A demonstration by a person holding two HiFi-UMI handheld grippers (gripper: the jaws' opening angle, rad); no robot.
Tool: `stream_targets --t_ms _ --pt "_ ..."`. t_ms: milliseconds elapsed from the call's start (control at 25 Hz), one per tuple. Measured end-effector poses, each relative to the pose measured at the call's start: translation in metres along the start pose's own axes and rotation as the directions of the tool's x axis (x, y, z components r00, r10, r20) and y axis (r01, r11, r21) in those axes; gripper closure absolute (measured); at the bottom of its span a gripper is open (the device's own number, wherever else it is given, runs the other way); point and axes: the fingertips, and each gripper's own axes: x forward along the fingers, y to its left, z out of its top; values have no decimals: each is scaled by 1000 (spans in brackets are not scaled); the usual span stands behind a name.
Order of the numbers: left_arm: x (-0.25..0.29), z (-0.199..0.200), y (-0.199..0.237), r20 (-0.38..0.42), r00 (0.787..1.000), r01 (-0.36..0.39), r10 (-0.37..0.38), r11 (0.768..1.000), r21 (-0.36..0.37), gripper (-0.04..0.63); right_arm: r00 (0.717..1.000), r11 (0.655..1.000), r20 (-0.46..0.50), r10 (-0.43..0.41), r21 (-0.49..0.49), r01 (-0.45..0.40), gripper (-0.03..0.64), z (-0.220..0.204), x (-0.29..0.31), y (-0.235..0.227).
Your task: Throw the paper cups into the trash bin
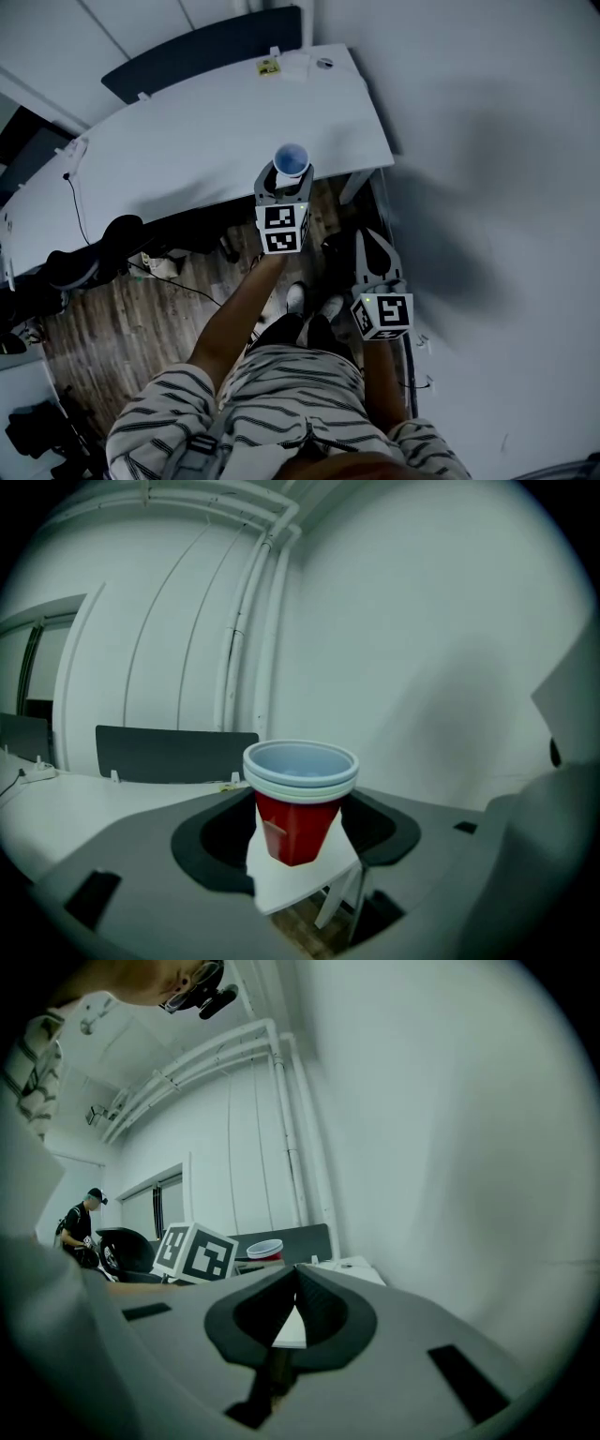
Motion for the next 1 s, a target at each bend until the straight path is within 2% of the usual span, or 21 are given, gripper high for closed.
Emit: stream_targets --t_ms 280,600,1000 --pt "-32 17 -13 17 999 29 -28 999 -15 295 1000 999 11 4 -33 -4 598 17 -10 7" --pt "-57 39 -32 38 996 75 -76 996 37 295 999 999 40 -5 -40 7 600 34 -20 5" --pt "-91 54 -56 63 992 112 -112 994 11 295 997 999 70 -21 -43 24 600 43 -34 4"
